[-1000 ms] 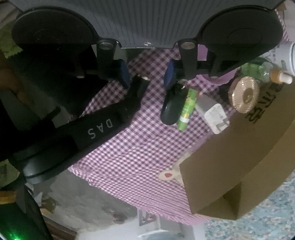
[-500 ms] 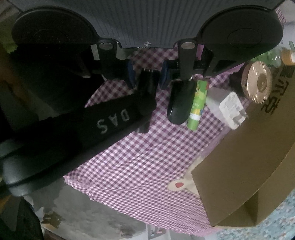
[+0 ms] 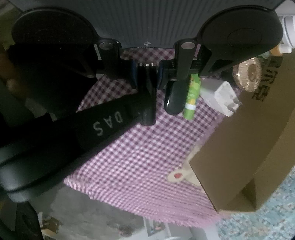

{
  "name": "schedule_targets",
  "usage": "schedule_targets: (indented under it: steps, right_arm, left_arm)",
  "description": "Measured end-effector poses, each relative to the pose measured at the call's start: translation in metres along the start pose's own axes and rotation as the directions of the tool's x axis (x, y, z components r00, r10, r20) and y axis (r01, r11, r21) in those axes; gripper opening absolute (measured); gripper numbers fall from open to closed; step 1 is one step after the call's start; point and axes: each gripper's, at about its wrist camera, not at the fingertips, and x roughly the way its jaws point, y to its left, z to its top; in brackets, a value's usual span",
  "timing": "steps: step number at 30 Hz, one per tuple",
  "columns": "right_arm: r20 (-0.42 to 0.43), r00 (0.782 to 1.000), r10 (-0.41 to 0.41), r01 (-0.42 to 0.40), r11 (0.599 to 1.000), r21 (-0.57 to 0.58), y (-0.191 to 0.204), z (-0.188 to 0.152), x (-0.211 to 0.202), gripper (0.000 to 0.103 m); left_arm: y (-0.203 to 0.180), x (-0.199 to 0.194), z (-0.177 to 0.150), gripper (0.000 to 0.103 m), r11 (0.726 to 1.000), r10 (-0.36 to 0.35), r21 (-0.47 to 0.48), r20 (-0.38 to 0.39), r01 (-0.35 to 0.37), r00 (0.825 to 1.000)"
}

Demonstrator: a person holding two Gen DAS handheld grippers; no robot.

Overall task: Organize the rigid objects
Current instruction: 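Reach the left tool to the black flashlight and close on it, then lift the flashlight with the left tool into the box and open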

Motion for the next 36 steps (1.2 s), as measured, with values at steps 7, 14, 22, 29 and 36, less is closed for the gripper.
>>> schedule_targets:
  steps: [7,14,22,29,36]
  right_arm:
    - [0.040,0.999,0.029,-0.026,0.998,-0.062,0.019,-0.005,-0.020,0.012]
    - [0.082,0.996,0.022,-0.010,0.991,-0.137,0.041,-0.009,-0.031,0.012]
    - [0.087,0.996,0.017,-0.006,0.991,-0.132,0.042,-0.010,-0.030,0.012]
    - [0.125,0.991,0.047,-0.033,0.993,-0.111,0.045,0.000,-0.038,0.012]
    - [0.162,0.976,0.144,-0.117,0.980,-0.162,0.073,0.017,-0.056,0.012]
  left_arm:
    - [-0.005,-0.029,-0.004,0.021,0.999,0.047,-0.027,0.085,-0.045,0.995]
    - [-0.001,-0.045,-0.014,0.021,0.995,0.081,-0.072,0.138,-0.072,0.987]
    - [0.008,-0.051,-0.023,0.021,0.988,0.104,-0.131,0.158,-0.084,0.982]
    - [0.022,-0.061,-0.023,0.021,0.978,0.137,-0.182,0.188,-0.102,0.973]
    - [0.057,-0.104,-0.020,0.021,0.950,0.199,-0.284,0.241,-0.127,0.950]
